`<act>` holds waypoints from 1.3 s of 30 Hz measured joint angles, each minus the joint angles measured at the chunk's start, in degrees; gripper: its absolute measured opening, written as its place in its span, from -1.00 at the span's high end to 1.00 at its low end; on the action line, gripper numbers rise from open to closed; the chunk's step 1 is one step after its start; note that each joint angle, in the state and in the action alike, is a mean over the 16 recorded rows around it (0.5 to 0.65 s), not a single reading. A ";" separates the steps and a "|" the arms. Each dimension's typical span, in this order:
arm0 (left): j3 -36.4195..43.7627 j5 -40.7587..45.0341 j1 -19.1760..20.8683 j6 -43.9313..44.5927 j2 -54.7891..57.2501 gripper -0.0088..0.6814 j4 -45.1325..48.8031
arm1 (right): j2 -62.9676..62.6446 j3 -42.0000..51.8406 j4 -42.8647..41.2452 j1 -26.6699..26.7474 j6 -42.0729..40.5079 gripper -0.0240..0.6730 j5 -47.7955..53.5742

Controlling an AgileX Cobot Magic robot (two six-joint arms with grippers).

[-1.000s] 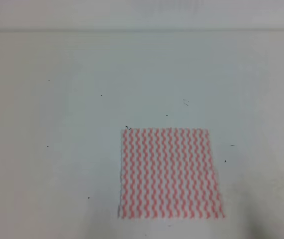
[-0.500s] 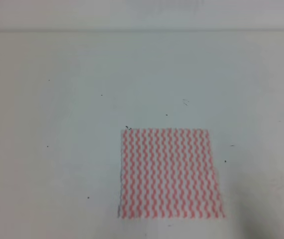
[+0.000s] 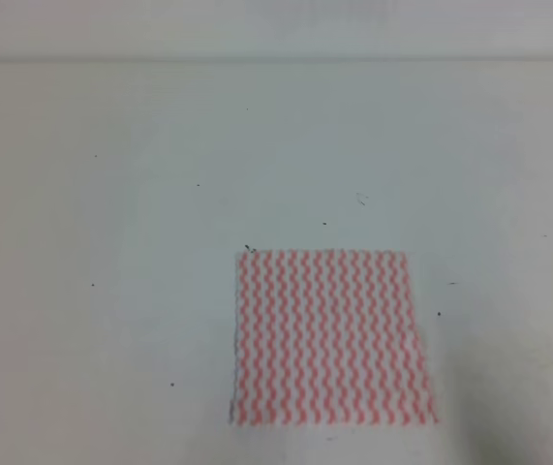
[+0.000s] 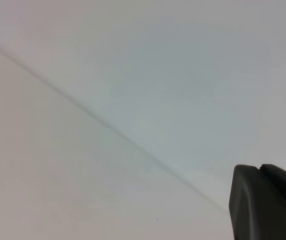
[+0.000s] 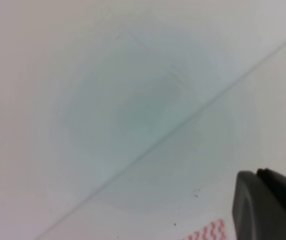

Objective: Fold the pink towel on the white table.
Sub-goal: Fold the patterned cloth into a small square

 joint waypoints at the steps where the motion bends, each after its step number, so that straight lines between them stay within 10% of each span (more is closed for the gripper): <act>1: -0.26 0.61 0.01 0.02 0.14 0.99 -0.30 | 0.24 -0.30 -0.01 0.00 -0.15 0.98 0.03; 15: -12.66 15.24 -0.01 6.36 15.88 0.99 -4.80 | 16.48 -12.44 -6.62 0.00 -0.40 0.98 10.16; 39: -23.91 26.38 -7.38 62.41 49.21 0.99 -51.79 | 42.15 -19.50 -8.32 1.15 -1.98 0.98 32.15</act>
